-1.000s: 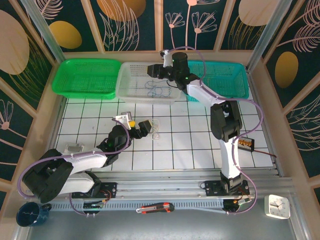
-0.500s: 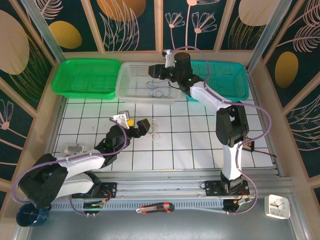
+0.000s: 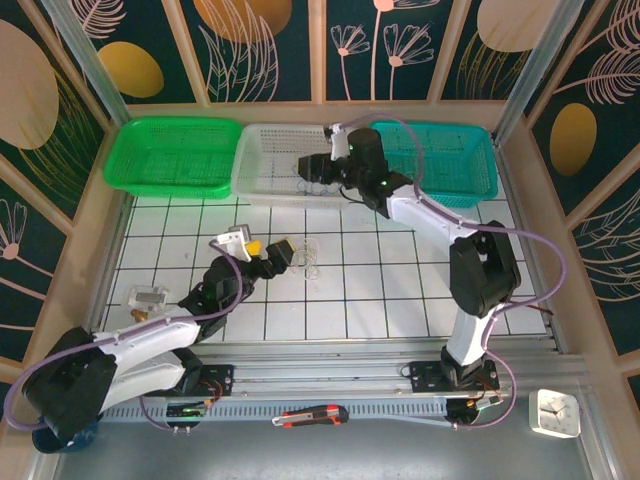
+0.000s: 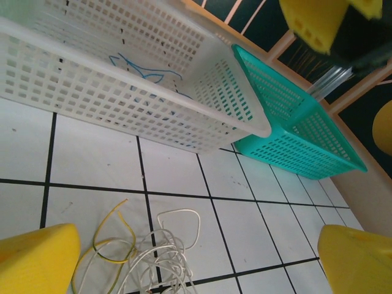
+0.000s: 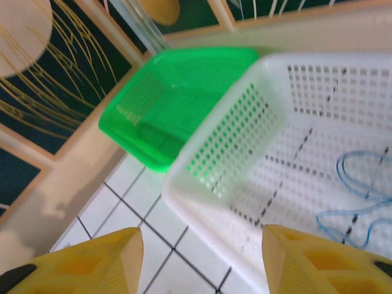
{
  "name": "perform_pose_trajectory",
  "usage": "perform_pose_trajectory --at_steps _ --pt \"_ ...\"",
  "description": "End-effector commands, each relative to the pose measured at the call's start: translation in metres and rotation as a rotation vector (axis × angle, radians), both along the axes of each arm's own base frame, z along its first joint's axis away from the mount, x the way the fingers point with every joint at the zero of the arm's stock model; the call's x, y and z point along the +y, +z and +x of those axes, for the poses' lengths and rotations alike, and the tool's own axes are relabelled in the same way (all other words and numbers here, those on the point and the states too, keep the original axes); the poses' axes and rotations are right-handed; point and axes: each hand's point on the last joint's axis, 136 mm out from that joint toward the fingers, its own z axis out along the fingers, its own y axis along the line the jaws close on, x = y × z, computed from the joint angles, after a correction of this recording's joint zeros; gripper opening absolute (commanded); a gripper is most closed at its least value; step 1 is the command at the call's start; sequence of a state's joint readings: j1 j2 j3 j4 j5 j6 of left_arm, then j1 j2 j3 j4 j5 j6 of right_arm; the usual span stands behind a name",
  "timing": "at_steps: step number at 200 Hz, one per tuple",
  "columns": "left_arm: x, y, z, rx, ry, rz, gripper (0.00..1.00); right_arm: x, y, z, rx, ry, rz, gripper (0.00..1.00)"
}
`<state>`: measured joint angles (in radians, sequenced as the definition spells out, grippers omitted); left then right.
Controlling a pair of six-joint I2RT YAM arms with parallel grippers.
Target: Untangle the cables
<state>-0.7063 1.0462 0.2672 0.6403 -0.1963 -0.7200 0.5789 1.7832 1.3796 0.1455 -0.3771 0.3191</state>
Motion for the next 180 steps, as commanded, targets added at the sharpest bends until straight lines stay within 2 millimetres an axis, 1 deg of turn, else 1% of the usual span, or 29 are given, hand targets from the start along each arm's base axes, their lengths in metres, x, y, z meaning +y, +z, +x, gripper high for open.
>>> perform_pose_trajectory --at_steps 1,20,26,55,72,90,109,136,152,180 --pt "0.011 0.0 -0.004 0.009 0.043 -0.014 0.99 -0.005 -0.002 -0.019 -0.019 -0.023 -0.02 0.54" --pt "0.015 0.003 -0.007 0.009 0.045 -0.021 0.99 -0.009 -0.03 -0.034 0.027 -0.035 -0.055 0.54" --pt "0.015 0.004 -0.009 0.008 0.039 -0.022 0.99 -0.011 -0.042 -0.038 0.048 -0.038 -0.066 0.54" --pt "0.013 0.002 -0.014 0.04 0.013 -0.009 0.99 -0.02 -0.088 -0.06 0.124 -0.057 -0.11 0.53" --pt "0.011 -0.005 -0.015 0.078 0.002 0.003 0.99 -0.024 -0.111 -0.069 0.155 -0.068 -0.143 0.53" --pt "0.01 -0.015 -0.015 0.12 -0.001 0.017 0.99 -0.026 -0.131 -0.073 0.18 -0.079 -0.177 0.53" --pt "0.008 -0.024 -0.013 0.165 -0.002 0.039 0.99 -0.025 -0.147 -0.075 0.204 -0.076 -0.199 0.53" --pt "0.002 -0.036 -0.009 0.231 -0.015 0.09 0.99 -0.016 -0.161 -0.077 0.229 -0.053 -0.209 0.53" --pt "-0.003 -0.039 -0.006 0.253 -0.028 0.11 0.99 -0.01 -0.17 -0.079 0.242 -0.039 -0.22 0.52" --pt "-0.005 -0.044 -0.003 0.273 -0.031 0.122 0.99 -0.003 -0.184 -0.084 0.263 -0.02 -0.232 0.48"
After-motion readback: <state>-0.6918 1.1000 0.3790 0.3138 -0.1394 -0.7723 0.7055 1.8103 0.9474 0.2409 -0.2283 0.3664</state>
